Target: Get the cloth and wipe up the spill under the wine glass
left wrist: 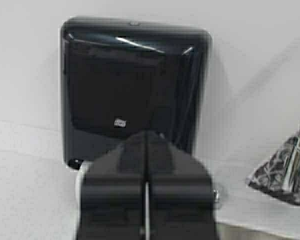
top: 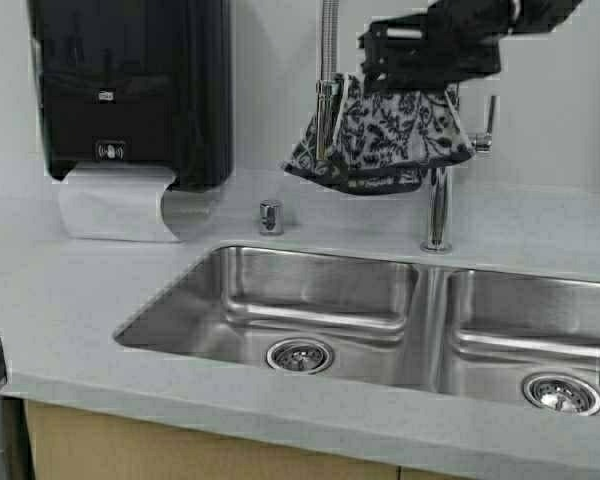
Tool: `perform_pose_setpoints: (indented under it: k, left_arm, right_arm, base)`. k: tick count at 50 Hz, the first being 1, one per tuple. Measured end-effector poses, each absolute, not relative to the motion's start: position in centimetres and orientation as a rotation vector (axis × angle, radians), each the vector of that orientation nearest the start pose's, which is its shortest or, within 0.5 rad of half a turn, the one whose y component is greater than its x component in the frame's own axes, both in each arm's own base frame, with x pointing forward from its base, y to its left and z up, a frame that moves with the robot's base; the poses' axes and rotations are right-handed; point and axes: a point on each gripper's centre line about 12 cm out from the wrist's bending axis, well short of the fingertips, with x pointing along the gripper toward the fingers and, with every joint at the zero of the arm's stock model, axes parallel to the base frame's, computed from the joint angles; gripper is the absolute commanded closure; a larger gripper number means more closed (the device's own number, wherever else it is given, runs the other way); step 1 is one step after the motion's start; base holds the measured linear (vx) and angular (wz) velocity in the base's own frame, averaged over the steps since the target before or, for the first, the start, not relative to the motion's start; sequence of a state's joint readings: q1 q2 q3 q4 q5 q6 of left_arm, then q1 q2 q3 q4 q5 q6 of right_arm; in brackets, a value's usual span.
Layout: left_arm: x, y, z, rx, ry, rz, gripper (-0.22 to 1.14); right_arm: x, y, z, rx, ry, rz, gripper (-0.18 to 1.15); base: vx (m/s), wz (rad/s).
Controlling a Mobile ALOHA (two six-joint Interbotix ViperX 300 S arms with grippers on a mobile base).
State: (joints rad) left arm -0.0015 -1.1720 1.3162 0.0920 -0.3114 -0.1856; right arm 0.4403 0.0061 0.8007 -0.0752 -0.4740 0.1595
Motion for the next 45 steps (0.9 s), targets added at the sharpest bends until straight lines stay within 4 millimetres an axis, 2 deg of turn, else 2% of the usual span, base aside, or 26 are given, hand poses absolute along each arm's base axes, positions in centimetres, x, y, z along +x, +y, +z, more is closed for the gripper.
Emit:
perform_pose_setpoints:
  k: [5,15,35,45]
  left_arm:
    - [15.9,-0.4,27.6,-0.095,-0.169,-0.038,0.89]
    - [15.9,-0.4,27.5,-0.095,-0.171,-0.038,0.89]
    - [15.8,-0.3,27.4,-0.097,-0.166,-0.037,0.89]
    - [15.8,-0.3,27.3,-0.097,-0.161,-0.037,0.89]
  right_arm:
    - [34.5,16.8,16.2,0.059,0.364,0.451,0.07]
    - [35.6,17.4,14.7,0.092,0.364,0.449,0.07]
    - [39.5,19.3,12.5,0.092,0.365,0.445,0.07]
    - [41.1,19.4,11.4,0.107,0.372,0.422,0.07]
  base:
    - [0.13,0.0]
    - [0.1,0.0]
    - [0.09,0.0]
    - [0.07,0.02]
